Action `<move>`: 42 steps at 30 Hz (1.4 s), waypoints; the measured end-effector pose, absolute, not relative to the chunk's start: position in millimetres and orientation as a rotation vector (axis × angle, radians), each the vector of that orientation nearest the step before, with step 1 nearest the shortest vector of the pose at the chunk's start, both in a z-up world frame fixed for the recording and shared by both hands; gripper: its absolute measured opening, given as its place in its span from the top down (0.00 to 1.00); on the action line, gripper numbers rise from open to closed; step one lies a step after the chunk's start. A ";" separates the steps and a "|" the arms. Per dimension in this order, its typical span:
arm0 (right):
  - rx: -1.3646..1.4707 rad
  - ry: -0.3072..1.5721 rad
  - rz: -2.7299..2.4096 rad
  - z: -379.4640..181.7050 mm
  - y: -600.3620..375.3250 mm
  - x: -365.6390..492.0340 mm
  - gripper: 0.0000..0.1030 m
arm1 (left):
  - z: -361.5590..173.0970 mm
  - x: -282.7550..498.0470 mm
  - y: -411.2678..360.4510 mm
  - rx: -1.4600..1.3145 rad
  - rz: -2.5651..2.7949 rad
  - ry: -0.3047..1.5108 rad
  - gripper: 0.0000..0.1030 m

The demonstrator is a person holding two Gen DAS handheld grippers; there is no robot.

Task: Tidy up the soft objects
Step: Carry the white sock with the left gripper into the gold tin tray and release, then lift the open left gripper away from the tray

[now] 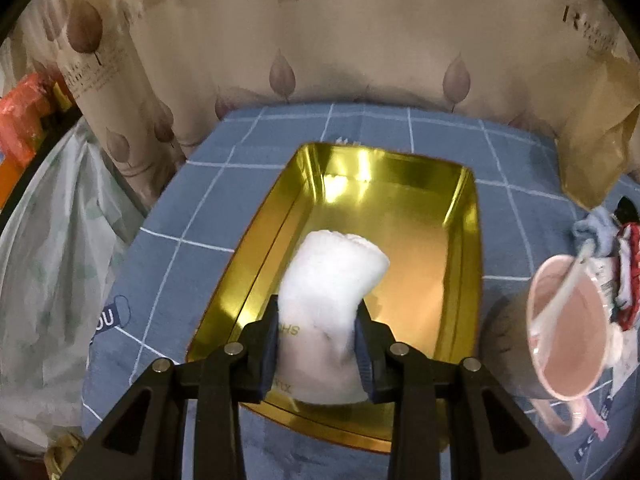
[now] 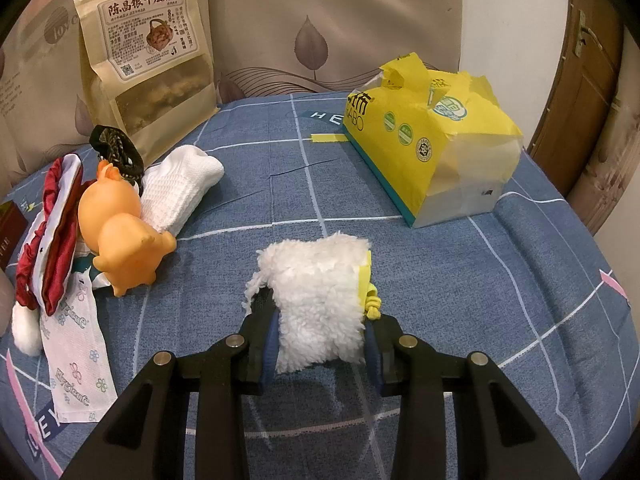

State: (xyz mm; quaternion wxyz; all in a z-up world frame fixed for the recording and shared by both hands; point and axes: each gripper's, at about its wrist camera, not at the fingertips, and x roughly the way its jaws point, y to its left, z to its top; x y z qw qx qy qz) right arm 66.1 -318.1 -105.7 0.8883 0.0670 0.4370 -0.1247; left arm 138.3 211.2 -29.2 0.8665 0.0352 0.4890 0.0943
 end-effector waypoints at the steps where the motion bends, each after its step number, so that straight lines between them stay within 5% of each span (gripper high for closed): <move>1: 0.139 0.908 -0.259 -105.7 -317.7 66.0 0.67 | -32.9 139.1 212.7 0.075 0.207 1.031 0.68; 9: 0.131 0.909 -0.262 -105.6 -318.6 66.0 0.66 | -44.5 139.2 217.4 0.074 0.226 1.054 0.62; 20: 0.109 0.910 -0.271 -105.9 -315.4 65.9 0.66 | -34.0 134.0 214.5 0.053 0.162 1.012 0.39; 42: 0.100 0.907 -0.277 -105.6 -311.1 66.3 0.66 | 13.5 42.3 226.8 0.045 0.275 0.833 0.39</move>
